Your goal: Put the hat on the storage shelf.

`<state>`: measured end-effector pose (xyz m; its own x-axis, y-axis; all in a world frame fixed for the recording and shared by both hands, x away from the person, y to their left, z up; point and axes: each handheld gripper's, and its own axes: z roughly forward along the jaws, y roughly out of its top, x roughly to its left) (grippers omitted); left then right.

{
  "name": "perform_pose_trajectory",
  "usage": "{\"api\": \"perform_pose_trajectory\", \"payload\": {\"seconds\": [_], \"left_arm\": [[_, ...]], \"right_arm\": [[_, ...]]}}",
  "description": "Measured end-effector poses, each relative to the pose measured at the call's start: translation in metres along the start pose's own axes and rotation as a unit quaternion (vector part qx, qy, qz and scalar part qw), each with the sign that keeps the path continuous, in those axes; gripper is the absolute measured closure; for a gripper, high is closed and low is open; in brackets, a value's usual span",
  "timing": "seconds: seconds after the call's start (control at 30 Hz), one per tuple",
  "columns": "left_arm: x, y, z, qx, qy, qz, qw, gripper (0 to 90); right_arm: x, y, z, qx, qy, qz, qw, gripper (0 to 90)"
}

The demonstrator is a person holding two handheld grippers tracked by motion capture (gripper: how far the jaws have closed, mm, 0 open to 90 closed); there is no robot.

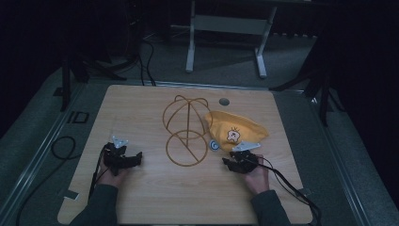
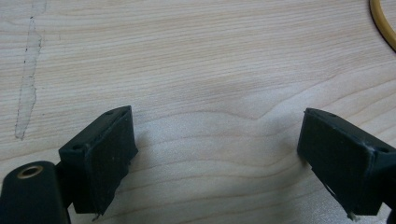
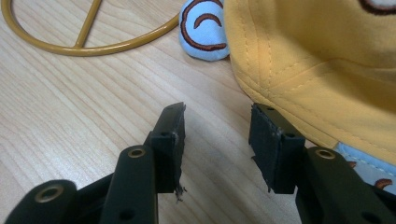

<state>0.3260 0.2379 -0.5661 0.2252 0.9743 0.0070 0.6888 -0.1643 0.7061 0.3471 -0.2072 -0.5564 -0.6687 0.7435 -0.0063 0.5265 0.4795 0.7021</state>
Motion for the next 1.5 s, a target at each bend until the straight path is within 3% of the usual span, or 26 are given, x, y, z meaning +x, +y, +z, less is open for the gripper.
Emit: {"api": "perform_pose_trajectory", "payload": {"seconds": [0.4,0.6,0.73,0.83,0.9,1.1,1.2,1.5], "left_arm": [[0.0,0.0,0.0,0.0,0.0,0.0,1.0,11.5],[0.0,0.0,0.0,0.0,0.0,0.0,1.0,11.5],[0.0,0.0,0.0,0.0,0.0,0.0,1.0,11.5],[0.0,0.0,0.0,0.0,0.0,0.0,1.0,11.5],[0.0,0.0,0.0,0.0,0.0,0.0,1.0,11.5],[0.0,0.0,0.0,0.0,0.0,0.0,1.0,11.5],[0.0,0.0,0.0,0.0,0.0,0.0,1.0,11.5],[0.0,0.0,0.0,0.0,0.0,0.0,1.0,11.5]], "right_arm": [[0.0,-0.001,0.0,-0.003,0.0,-0.001,1.0,55.3],[-0.003,0.001,-0.007,0.028,-0.004,-0.031,0.9991,57.1],[-0.007,-0.001,-0.018,0.039,-0.026,-0.057,0.9973,66.3],[-0.015,-0.003,-0.027,0.042,-0.045,-0.061,0.9963,79.7],[-0.02,-0.004,-0.033,0.043,-0.052,-0.063,0.9957,83.0],[-0.036,-0.007,-0.044,0.034,-0.082,-0.052,0.9947,76.3],[-0.04,-0.009,-0.043,0.026,-0.07,-0.046,0.9961,73.7],[-0.038,-0.011,-0.025,0.048,-0.049,-0.048,0.9965,63.9]]}}
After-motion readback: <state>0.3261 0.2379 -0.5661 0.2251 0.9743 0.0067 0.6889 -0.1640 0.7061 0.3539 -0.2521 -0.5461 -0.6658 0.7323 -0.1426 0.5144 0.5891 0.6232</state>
